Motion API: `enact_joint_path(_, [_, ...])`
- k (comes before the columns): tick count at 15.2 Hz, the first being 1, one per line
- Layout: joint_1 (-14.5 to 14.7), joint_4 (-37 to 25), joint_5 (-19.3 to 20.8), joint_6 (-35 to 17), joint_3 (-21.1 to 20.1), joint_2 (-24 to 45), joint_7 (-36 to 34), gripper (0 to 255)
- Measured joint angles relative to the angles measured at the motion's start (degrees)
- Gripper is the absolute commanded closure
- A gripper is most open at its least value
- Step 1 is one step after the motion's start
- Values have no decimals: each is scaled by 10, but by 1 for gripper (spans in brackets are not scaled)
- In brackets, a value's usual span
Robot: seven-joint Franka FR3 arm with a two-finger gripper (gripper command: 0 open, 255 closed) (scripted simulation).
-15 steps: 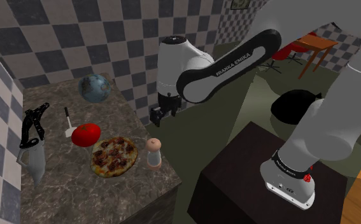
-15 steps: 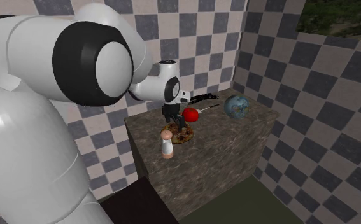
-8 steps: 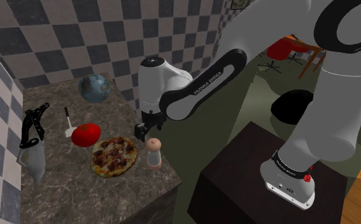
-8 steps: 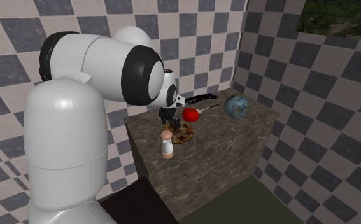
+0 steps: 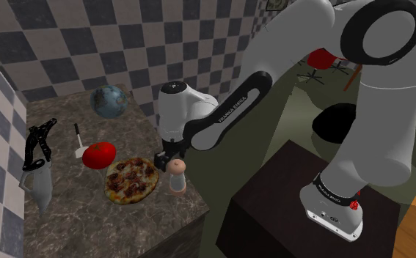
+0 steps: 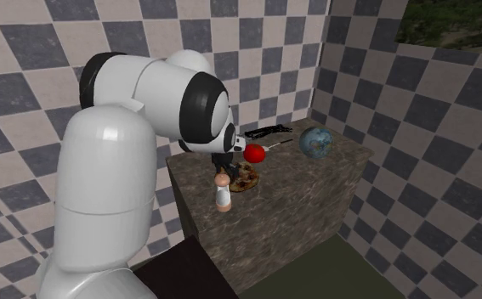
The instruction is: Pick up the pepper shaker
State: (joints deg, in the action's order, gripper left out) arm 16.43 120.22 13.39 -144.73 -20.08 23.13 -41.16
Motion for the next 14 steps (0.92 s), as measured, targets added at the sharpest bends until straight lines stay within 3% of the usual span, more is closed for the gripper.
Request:
enact_joint_path(1, [0, 2, 1, -3, 1, 2, -1, 255])
enact_joint_path(14, [-4, 2, -5, 5, -3, -8, 5, 255])
